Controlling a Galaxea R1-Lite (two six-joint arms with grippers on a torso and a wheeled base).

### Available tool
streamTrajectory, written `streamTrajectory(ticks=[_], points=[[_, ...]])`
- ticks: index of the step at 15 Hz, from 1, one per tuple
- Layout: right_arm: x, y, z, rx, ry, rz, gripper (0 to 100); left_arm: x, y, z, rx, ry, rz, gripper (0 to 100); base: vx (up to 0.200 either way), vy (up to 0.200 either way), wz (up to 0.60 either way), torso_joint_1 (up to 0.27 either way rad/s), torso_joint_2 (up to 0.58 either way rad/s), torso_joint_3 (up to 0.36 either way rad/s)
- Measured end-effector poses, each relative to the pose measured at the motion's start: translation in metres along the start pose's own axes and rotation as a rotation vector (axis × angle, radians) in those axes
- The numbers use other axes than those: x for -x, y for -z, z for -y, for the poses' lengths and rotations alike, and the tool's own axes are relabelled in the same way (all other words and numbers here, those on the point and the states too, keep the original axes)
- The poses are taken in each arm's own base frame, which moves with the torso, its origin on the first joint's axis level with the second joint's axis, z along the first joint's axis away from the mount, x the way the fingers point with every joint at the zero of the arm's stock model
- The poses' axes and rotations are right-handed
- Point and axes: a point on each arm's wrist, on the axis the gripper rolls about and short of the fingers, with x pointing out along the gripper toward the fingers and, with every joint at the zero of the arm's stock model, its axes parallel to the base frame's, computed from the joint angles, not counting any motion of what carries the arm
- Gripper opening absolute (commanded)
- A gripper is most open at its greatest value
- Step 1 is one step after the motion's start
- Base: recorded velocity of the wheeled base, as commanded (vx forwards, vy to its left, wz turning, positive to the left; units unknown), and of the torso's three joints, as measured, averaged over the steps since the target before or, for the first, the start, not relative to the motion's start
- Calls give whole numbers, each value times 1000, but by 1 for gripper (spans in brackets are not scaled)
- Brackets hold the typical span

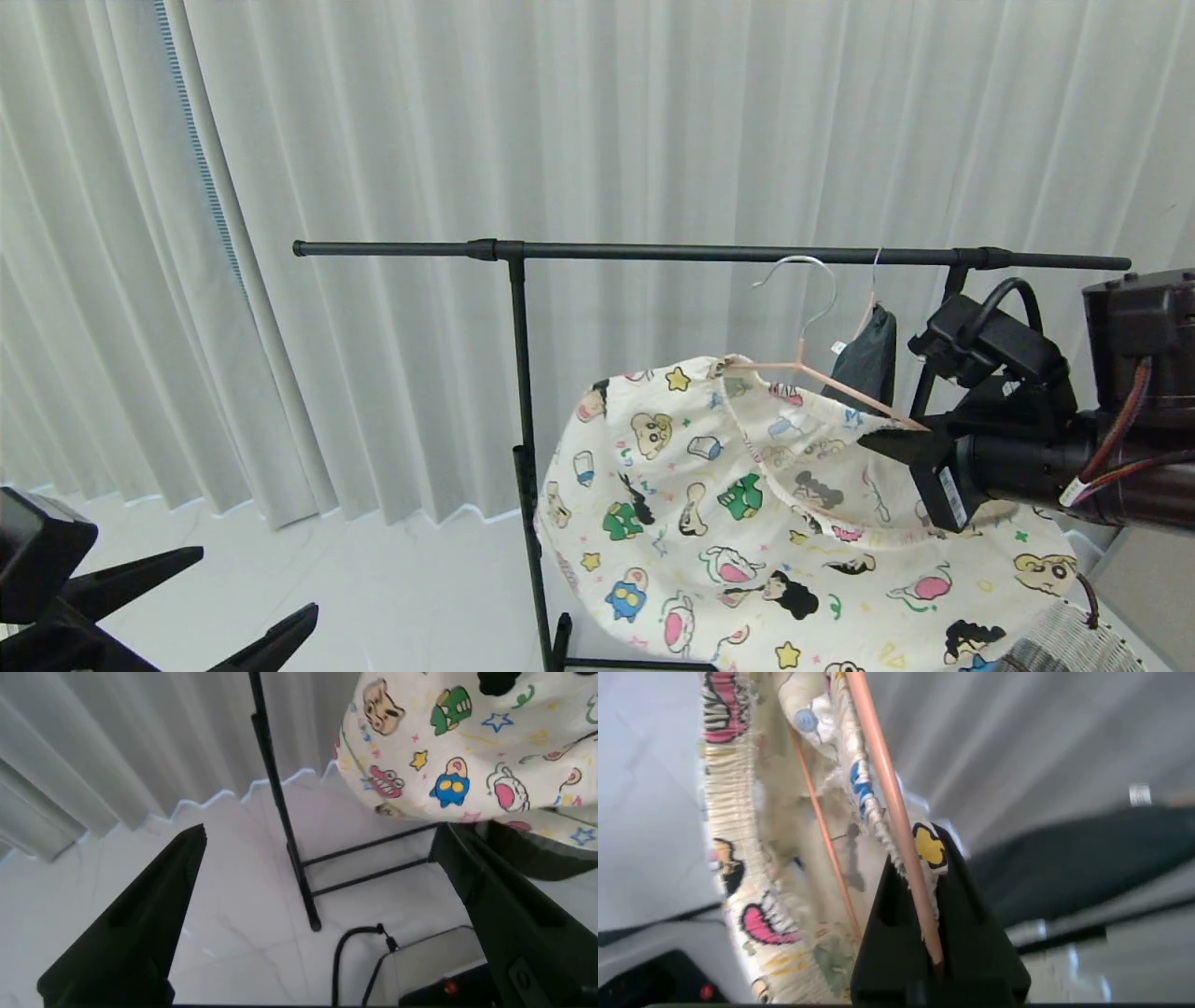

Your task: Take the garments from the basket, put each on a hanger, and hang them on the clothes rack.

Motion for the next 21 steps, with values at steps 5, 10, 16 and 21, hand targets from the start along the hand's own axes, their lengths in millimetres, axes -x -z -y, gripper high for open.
streamTrajectory(ticks=[5,10,16,21], points=[[-2,-2,3,-151,130,-92,0,-6,-19,-7,-91,-102,3,100,0,0,0,0,0,0],[-6,-2,1,-226,174,-102,0,-17,-32,-12,-91,-196,14,100,0,0,0,0,0,0],[-26,-7,3,-282,212,-83,0,-21,-29,-11,-90,-191,-10,100,0,0,0,0,0,0],[-49,-27,8,-342,253,-30,0,-23,-27,-11,-94,-185,-26,100,160,0,0,-4,-1,4]])
